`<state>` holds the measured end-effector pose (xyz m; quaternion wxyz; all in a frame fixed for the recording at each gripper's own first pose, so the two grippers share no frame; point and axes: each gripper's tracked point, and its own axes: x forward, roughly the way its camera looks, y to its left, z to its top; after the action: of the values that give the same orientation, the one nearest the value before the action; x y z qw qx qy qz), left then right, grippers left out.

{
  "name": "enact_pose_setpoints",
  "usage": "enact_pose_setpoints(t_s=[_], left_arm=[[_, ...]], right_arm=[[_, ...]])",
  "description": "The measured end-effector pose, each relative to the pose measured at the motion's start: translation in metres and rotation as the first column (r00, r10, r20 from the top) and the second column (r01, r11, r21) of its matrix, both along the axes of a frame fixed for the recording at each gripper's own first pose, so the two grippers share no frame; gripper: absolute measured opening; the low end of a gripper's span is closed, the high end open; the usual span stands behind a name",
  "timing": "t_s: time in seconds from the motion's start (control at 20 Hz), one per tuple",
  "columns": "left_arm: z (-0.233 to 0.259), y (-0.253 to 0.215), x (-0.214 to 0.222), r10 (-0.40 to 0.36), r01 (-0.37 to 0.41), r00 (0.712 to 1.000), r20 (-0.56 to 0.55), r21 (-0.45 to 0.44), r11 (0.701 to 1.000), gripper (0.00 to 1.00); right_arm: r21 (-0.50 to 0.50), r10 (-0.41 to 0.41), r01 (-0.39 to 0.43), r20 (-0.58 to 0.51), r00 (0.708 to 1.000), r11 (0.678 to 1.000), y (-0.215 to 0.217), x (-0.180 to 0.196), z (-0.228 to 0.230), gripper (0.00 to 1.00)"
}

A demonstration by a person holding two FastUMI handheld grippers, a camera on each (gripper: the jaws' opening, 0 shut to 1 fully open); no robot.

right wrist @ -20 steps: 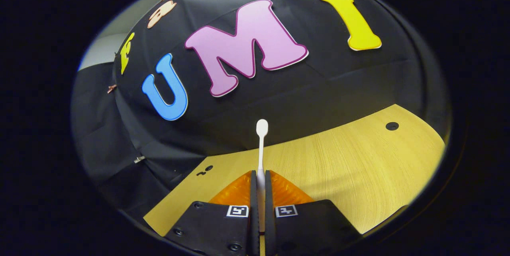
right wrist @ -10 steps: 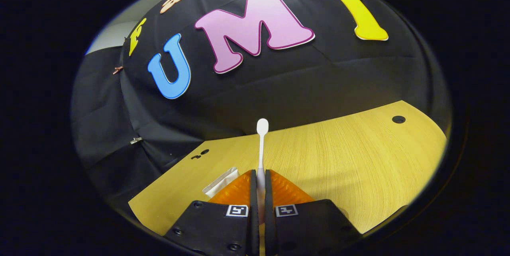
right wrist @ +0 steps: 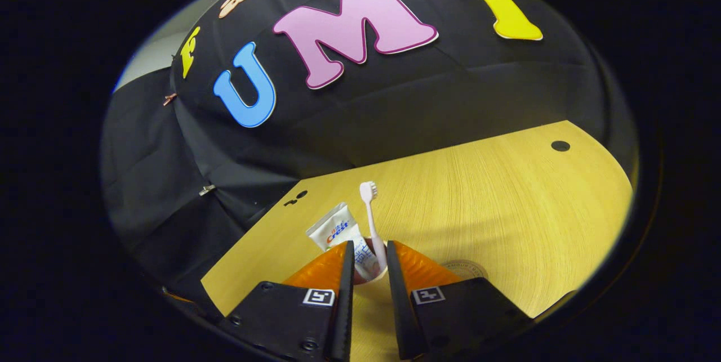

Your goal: Put the toothbrush and toothpaste on the desktop into the cup, then pick up the cup and place it on the coaster on the desktop.

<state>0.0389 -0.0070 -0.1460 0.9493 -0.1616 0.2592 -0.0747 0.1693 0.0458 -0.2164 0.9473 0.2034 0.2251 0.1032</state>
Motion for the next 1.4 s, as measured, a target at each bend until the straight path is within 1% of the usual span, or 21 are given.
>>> enact_pose_setpoints(t_s=[0.05, 0.1, 0.15, 0.2, 0.25, 0.3, 0.35, 0.4, 0.45, 0.55, 0.7, 0.9, 0.95, 1.05, 1.2, 1.25, 1.4], left_arm=[[-0.002, -0.001, 0.006, -0.013, 0.013, 1.000, -0.005, 0.009, 1.000, 0.68], [-0.004, -0.003, 0.014, -0.040, 0.041, 0.999, -0.018, 0.025, 0.999, 0.68], [-0.011, -0.006, 0.025, -0.086, 0.088, 0.995, -0.049, 0.050, 0.995, 0.68], [-0.017, -0.006, 0.036, -0.126, 0.133, 0.989, -0.079, 0.089, 0.987, 0.68], [-0.022, -0.007, 0.045, -0.151, 0.162, 0.984, -0.095, 0.123, 0.979, 0.68], [-0.028, -0.006, 0.056, -0.193, 0.212, 0.973, -0.125, 0.169, 0.962, 0.68], [-0.035, -0.008, 0.061, -0.225, 0.251, 0.963, -0.149, 0.187, 0.950, 0.68], [-0.040, -0.012, 0.068, -0.270, 0.304, 0.946, -0.181, 0.199, 0.932, 0.68], [-0.047, -0.016, 0.073, -0.310, 0.354, 0.925, -0.222, 0.203, 0.913, 0.68], [-0.059, -0.023, 0.082, -0.342, 0.403, 0.898, -0.275, 0.208, 0.891, 0.68], [-0.073, -0.026, 0.107, -0.361, 0.450, 0.871, -0.334, 0.247, 0.858, 0.68], [-0.092, -0.030, 0.134, -0.382, 0.524, 0.825, -0.417, 0.308, 0.794, 0.68], [-0.099, -0.028, 0.138, -0.382, 0.536, 0.814, -0.437, 0.316, 0.783, 0.68], [-0.105, -0.028, 0.146, -0.374, 0.551, 0.796, -0.477, 0.313, 0.774, 0.68], [-0.121, -0.024, 0.162, -0.331, 0.547, 0.776, -0.536, 0.313, 0.776, 0.66], [-0.123, -0.025, 0.166, -0.331, 0.553, 0.769, -0.548, 0.309, 0.774, 0.67], [-0.126, -0.031, 0.176, -0.339, 0.586, 0.736, -0.586, 0.303, 0.751, 0.66]], right_arm=[[0.006, 0.006, -0.006, -0.013, 1.000, 1.000, 0.001, -0.007, 0.002, 0.19], [0.007, 0.034, -0.033, -0.036, 0.999, 0.999, 0.003, -0.024, 0.002, 0.41], [-0.001, 0.071, -0.072, -0.061, 0.996, 0.997, 0.003, -0.041, 0.003, 0.29], [-0.008, 0.098, -0.099, -0.080, 0.992, 0.995, -0.002, -0.055, 0.004, 0.51], [-0.003, 0.118, -0.118, -0.091, 0.989, 0.993, -0.006, -0.065, 0.005, 0.55], [0.015, 0.133, -0.132, -0.114, 0.985, 0.991, -0.015, -0.078, 0.004, 0.62], [0.031, 0.141, -0.138, -0.128, 0.982, 0.990, -0.019, -0.085, 0.005, 0.48], [0.041, 0.141, -0.136, -0.150, 0.979, 0.990, -0.028, -0.094, 0.003, 0.68], [0.035, 0.129, -0.124, -0.173, 0.977, 0.992, -0.041, -0.104, -0.001, 0.70], [0.029, 0.111, -0.107, -0.196, 0.974, 0.994, -0.059, -0.118, -0.005, 0.70], [0.028, 0.084, -0.080, -0.227, 0.970, 0.996, -0.081, -0.143, -0.010, 0.71], [0.047, 0.047, -0.036, -0.263, 0.964, 0.998, -0.103, -0.178, -0.016, 0.71], [0.049, 0.035, -0.023, -0.268, 0.963, 0.999, -0.108, -0.187, -0.016, 0.71], [0.049, 0.009, 0.005, -0.280, 0.960, 0.999, -0.119, -0.201, -0.019, 0.71], [0.070, -0.058, 0.082, -0.295, 0.954, 0.994, -0.141, -0.220, -0.020, 0.71], [0.076, -0.079, 0.106, -0.299, 0.951, 0.991, -0.147, -0.224, -0.021, 0.71], [0.088, -0.137, 0.171, -0.306, 0.942, 0.981, -0.167, -0.230, -0.021, 0.71]])
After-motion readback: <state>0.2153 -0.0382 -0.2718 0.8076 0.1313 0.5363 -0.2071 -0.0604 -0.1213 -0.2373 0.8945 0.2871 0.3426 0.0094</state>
